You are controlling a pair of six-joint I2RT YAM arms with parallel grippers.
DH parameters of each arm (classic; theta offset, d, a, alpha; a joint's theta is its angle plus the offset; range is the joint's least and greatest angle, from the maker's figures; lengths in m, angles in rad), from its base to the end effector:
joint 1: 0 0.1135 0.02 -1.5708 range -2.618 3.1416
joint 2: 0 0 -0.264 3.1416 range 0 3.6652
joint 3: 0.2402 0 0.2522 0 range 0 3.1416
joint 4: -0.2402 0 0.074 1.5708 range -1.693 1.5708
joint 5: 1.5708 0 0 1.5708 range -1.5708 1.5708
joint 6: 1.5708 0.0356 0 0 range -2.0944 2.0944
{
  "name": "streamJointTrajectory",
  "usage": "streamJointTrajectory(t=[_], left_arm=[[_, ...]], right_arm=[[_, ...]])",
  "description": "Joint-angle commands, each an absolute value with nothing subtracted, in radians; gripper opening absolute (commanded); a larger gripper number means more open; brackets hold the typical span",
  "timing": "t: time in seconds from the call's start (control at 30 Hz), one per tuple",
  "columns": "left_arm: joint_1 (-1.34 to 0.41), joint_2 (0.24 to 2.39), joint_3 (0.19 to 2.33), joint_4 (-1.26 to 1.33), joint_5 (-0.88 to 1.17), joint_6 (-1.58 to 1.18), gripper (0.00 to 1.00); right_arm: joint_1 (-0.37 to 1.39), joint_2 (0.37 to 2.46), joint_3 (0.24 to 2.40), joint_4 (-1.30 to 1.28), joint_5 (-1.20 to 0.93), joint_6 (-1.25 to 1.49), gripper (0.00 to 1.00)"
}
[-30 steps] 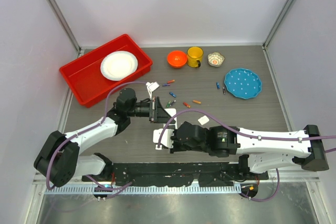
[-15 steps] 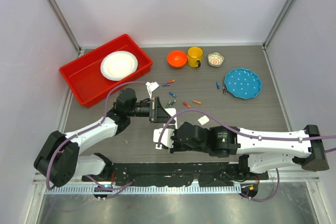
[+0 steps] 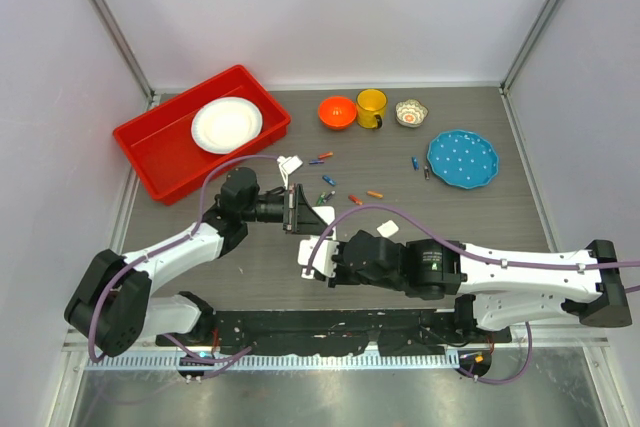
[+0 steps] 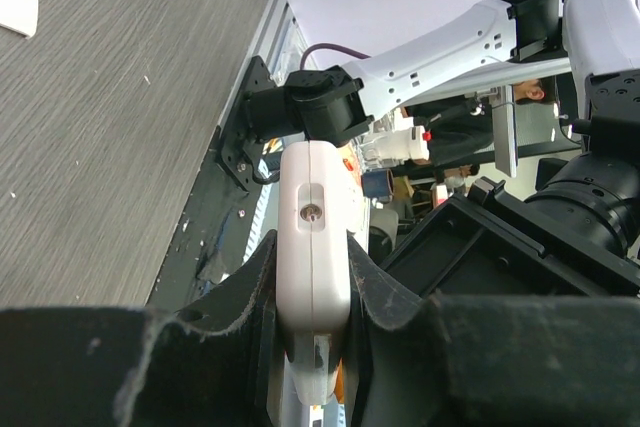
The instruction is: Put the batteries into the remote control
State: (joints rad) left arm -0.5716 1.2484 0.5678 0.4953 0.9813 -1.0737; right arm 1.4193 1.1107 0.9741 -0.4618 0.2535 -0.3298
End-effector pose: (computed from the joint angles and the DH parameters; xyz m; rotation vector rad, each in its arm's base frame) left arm 0.1999 -0.1637 0.2391 0.3596 2.1427 -1.9301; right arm 0.0455 0.2391 0.3150 -1.5670 1.4999 0.3569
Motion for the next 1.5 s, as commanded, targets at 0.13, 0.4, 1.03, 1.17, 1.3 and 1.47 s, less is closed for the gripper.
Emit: streamJointTrajectory(t=[0.13, 0.4, 1.03, 1.17, 1.3, 1.47], left_arm=[[-0.571, 1.226, 0.594, 0.506, 1.014, -1.077, 0.00], [-0.572, 1.230, 0.594, 0.503, 1.014, -1.075, 0.00], [-0.575, 1.229, 0.595, 0.500, 1.011, -1.075, 0.00], [-0.575, 1.232, 0.595, 0.499, 1.008, -1.074, 0.00], [-0.577, 1.242, 0.589, 0.502, 1.002, -1.074, 0.00], [-0.578, 1.247, 0.586, 0.509, 0.999, -1.078, 0.00]], right_arm=[[1.422, 1.085, 0.983, -0.420, 0.261, -0.313, 0.32], [1.422, 1.088, 0.988, -0.380, 0.232, -0.307, 0.36], [1.422, 1.106, 0.983, -0.387, 0.192, -0.291, 0.37], [1.422, 1.100, 0.983, -0.379, 0.222, -0.287, 0.37], [1.422, 1.066, 0.977, -0.322, 0.271, -0.272, 0.38], [1.422, 1.040, 0.974, -0.284, 0.278, -0.264, 0.40]])
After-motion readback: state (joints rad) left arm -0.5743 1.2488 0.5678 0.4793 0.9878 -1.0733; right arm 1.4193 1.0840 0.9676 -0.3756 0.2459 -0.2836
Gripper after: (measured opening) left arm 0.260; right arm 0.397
